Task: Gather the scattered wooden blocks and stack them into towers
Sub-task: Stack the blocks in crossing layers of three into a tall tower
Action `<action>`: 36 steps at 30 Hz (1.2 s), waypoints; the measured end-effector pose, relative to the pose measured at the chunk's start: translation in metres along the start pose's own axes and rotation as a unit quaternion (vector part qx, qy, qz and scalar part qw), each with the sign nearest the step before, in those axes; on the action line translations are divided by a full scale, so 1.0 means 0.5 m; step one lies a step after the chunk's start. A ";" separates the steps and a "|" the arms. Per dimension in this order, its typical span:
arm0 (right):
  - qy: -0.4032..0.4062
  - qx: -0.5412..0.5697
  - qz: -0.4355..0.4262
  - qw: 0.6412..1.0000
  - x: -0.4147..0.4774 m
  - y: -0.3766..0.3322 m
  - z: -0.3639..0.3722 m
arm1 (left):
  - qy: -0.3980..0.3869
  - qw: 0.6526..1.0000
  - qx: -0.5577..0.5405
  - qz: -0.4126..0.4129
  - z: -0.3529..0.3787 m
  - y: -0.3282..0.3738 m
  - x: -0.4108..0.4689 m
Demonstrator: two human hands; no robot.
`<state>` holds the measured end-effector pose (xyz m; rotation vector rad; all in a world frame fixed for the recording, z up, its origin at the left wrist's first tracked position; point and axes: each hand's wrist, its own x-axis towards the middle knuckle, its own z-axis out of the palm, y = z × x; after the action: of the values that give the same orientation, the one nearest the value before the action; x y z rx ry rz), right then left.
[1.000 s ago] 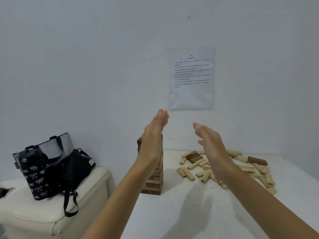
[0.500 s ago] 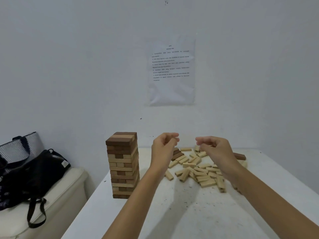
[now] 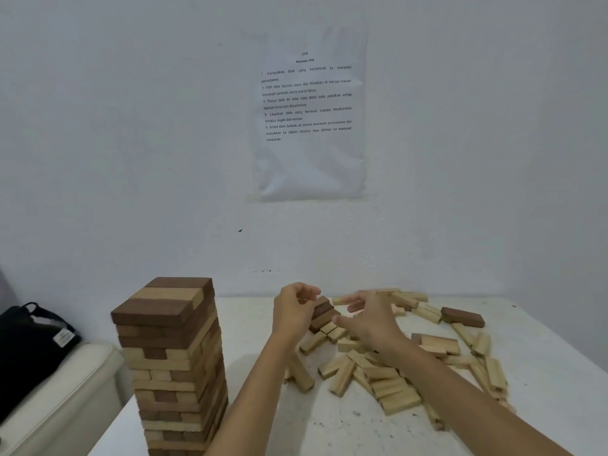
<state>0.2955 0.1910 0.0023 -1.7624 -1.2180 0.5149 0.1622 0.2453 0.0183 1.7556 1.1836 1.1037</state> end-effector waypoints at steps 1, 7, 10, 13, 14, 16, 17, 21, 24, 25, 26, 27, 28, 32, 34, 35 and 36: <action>-0.009 -0.019 0.000 1.000 0.009 0.005 0.008 | -0.006 1.000 0.014 0.006 0.006 -0.010 0.012; -0.044 -0.100 -0.006 0.994 0.057 0.011 0.045 | -0.006 0.995 0.095 0.018 0.033 -0.066 0.057; -0.037 -0.155 -0.006 0.987 0.068 0.015 0.063 | -0.011 0.991 0.135 0.020 0.033 -0.082 0.069; -0.032 -0.163 -0.004 0.986 0.071 0.019 0.072 | -0.022 0.992 0.123 0.013 0.032 -0.091 0.080; -0.037 -0.149 -0.003 0.988 0.072 0.019 0.071 | -0.024 0.993 0.117 0.009 0.032 -0.091 0.081; -0.050 -0.110 -0.006 0.993 0.071 0.020 0.061 | -0.030 0.992 0.123 0.005 0.035 -0.092 0.082; -0.053 -0.084 -0.011 0.995 0.071 0.022 0.056 | -0.032 0.991 0.130 0.005 0.037 -0.093 0.083; -0.056 0.019 -0.028 0.998 0.061 0.032 0.026 | -0.031 0.980 0.194 0.022 0.044 -0.089 0.081; -0.045 0.108 -0.018 0.993 0.060 0.043 0.005 | -0.053 0.962 0.262 0.057 0.049 -0.077 0.073; -0.037 0.116 -0.018 0.992 0.060 0.047 -0.002 | -0.055 0.959 0.269 0.067 0.051 -0.074 0.068; -0.030 0.118 -0.021 0.992 0.060 0.048 -0.010 | -0.054 0.959 0.269 0.076 0.054 -0.073 0.064; -0.024 0.122 -0.023 0.992 0.062 0.051 -0.018 | -0.051 0.960 0.262 0.083 0.057 -0.072 0.060; -0.021 0.140 -0.025 0.990 0.061 0.050 -0.029 | -0.049 0.965 0.245 0.086 0.061 -0.071 0.057; 0.004 0.295 0.036 0.955 0.077 0.051 -0.082 | -0.085 0.988 0.100 0.081 0.073 -0.041 0.053; 0.021 0.395 0.073 0.915 0.091 0.048 -0.111 | -0.111 0.992 0.013 0.064 0.078 -0.017 0.050; 0.027 0.425 0.089 0.900 0.096 0.047 -0.125 | -0.124 0.991 -0.038 0.044 0.082 -0.006 0.048; 0.034 0.437 0.103 0.893 0.101 0.047 -0.140 | -0.133 0.987 -0.080 0.025 0.086 0.002 0.048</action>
<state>0.3811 0.2029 0.0250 -1.1041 -0.5777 0.9412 0.2071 0.2630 0.0096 1.7513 0.8691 0.9300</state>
